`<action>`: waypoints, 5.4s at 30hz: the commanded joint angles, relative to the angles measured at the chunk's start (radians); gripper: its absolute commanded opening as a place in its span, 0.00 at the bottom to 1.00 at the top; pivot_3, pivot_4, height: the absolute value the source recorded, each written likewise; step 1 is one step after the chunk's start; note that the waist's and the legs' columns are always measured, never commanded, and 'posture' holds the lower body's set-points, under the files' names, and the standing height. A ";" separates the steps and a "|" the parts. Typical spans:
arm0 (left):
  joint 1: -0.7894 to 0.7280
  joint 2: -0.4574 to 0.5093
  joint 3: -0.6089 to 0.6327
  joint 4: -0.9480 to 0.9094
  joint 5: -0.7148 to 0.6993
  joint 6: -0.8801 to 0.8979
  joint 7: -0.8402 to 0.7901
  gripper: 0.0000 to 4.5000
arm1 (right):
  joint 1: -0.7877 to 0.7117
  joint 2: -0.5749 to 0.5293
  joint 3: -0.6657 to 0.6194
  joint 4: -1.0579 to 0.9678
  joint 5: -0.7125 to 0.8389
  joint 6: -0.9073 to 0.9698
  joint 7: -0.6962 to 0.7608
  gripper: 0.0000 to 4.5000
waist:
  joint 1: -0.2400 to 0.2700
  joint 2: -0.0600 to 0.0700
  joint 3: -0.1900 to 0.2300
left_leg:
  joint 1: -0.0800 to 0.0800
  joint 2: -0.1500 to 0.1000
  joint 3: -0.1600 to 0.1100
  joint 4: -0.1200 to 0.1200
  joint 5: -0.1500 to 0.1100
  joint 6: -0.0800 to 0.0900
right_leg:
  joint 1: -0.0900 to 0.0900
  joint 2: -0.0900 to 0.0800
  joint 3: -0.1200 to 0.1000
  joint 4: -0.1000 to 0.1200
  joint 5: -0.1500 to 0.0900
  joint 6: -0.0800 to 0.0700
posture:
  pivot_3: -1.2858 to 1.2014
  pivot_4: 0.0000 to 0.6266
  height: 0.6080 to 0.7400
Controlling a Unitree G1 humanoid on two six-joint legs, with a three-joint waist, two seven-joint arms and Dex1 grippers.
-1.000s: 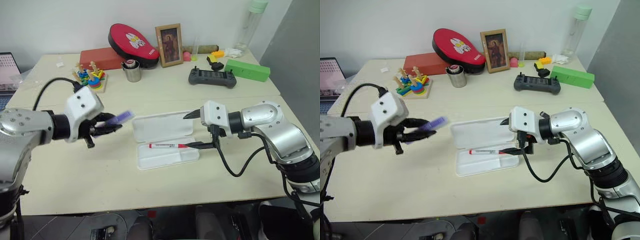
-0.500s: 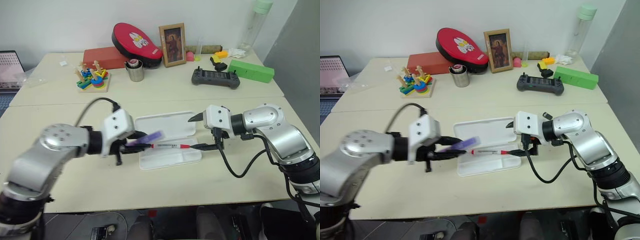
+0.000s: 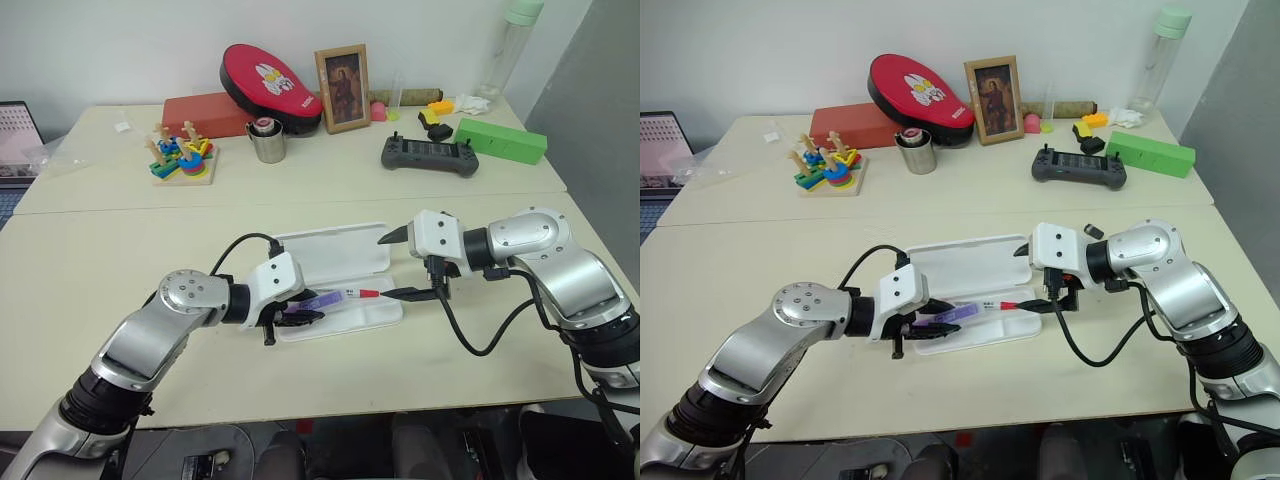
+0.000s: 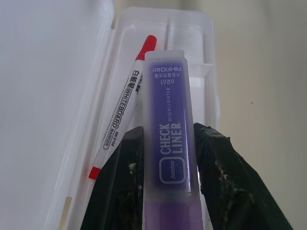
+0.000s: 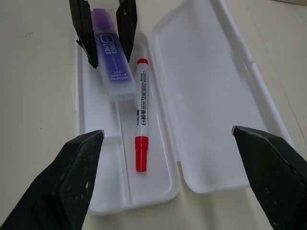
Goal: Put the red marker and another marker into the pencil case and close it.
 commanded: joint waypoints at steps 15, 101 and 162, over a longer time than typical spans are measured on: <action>0.009 -0.010 -0.001 -0.032 -0.008 -0.035 -0.068 0.27 | -0.011 -0.005 -0.035 -0.041 0.005 0.006 -0.012 1.00 | 0.000 0.000 0.000 | 0.000 0.000 0.000 0.000 0.000 0.000 | 0.000 0.000 0.000 0.000 0.000 0.000 | 0.52 0.24 1.00; -0.392 0.006 0.076 -0.007 0.114 -0.074 -0.003 1.00 | -0.310 0.241 -0.237 1.049 -0.189 0.039 -0.447 0.37 | -0.017 0.000 0.001 | -0.001 0.000 0.002 0.001 0.000 0.000 | -0.001 -0.001 0.001 0.000 0.001 0.000 | 0.52 0.24 1.00; -0.339 0.024 0.100 -0.006 0.109 -0.061 -0.008 1.00 | 0.114 0.047 0.061 0.093 -0.097 -0.103 0.025 0.33 | -0.009 0.000 0.001 | -0.002 0.000 0.002 0.010 0.000 0.000 | 0.001 0.000 0.000 0.003 0.002 0.001 | 0.52 0.24 1.00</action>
